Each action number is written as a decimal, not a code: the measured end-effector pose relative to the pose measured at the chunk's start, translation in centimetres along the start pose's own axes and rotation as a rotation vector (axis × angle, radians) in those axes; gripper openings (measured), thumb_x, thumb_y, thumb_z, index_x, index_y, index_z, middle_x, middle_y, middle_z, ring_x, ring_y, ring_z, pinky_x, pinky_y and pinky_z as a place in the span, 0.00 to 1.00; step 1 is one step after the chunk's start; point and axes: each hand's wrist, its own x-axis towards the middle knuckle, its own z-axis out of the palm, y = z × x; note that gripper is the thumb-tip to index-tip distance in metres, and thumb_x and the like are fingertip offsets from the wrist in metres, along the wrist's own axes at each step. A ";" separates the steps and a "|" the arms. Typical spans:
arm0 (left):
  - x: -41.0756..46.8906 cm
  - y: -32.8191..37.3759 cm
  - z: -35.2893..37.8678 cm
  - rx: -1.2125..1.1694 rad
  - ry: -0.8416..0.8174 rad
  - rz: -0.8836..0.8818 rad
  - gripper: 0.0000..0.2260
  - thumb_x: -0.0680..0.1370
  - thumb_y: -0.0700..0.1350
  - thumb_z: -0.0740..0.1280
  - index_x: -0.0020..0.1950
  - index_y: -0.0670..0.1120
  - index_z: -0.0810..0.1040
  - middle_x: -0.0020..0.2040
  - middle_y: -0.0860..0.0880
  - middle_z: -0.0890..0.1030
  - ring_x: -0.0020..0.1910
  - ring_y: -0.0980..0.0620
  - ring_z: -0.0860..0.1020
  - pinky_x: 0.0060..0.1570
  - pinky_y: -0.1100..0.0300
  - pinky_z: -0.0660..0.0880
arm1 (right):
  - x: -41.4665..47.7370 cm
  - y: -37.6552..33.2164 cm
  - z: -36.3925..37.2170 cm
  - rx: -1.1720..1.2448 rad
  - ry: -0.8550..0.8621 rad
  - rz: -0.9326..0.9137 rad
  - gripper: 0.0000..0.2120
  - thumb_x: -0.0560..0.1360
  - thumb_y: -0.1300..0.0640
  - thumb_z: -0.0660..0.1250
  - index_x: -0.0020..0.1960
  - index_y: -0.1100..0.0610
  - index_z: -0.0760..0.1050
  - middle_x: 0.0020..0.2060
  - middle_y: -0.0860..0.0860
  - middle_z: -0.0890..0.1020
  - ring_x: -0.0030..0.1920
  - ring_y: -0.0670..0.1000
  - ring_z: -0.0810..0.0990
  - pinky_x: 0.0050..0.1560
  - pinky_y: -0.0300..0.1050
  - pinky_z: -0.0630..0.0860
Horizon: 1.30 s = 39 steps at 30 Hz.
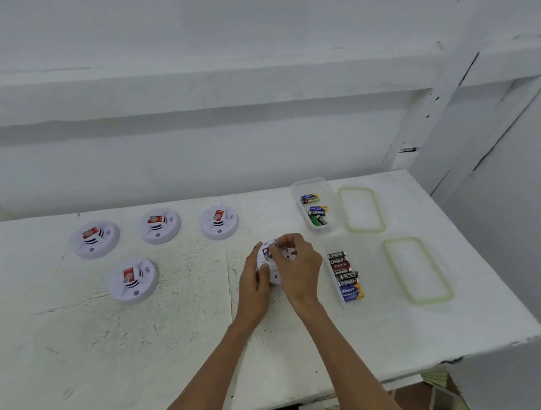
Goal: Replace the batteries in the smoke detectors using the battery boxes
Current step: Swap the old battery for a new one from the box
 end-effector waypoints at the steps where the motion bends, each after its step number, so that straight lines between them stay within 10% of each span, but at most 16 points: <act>1: -0.1 -0.2 0.0 0.001 0.003 -0.002 0.24 0.85 0.49 0.57 0.81 0.45 0.66 0.75 0.49 0.75 0.74 0.53 0.74 0.74 0.48 0.73 | 0.2 0.0 -0.4 0.038 0.024 -0.004 0.06 0.74 0.56 0.74 0.47 0.50 0.78 0.41 0.43 0.83 0.44 0.45 0.81 0.45 0.36 0.77; 15: -0.2 0.0 0.1 -0.001 0.008 -0.007 0.24 0.83 0.49 0.58 0.79 0.46 0.68 0.73 0.50 0.75 0.71 0.63 0.73 0.63 0.73 0.71 | 3.4 6.3 -8.1 -0.344 0.164 0.286 0.05 0.80 0.56 0.68 0.49 0.57 0.74 0.33 0.55 0.80 0.36 0.56 0.81 0.37 0.54 0.80; 28: -0.3 -0.1 -0.1 0.018 0.013 -0.032 0.23 0.83 0.48 0.57 0.79 0.48 0.69 0.73 0.51 0.76 0.71 0.61 0.73 0.68 0.63 0.74 | 3.6 6.1 -8.6 -0.411 0.070 0.358 0.07 0.79 0.64 0.61 0.53 0.59 0.77 0.40 0.57 0.82 0.36 0.57 0.81 0.32 0.46 0.75; 39: -0.2 -0.3 -0.1 0.021 0.027 -0.048 0.23 0.84 0.49 0.58 0.80 0.49 0.69 0.74 0.51 0.76 0.73 0.53 0.74 0.69 0.41 0.76 | 2.9 2.2 -5.3 -0.338 -0.078 0.009 0.06 0.77 0.63 0.66 0.51 0.56 0.80 0.45 0.50 0.83 0.40 0.48 0.78 0.45 0.43 0.77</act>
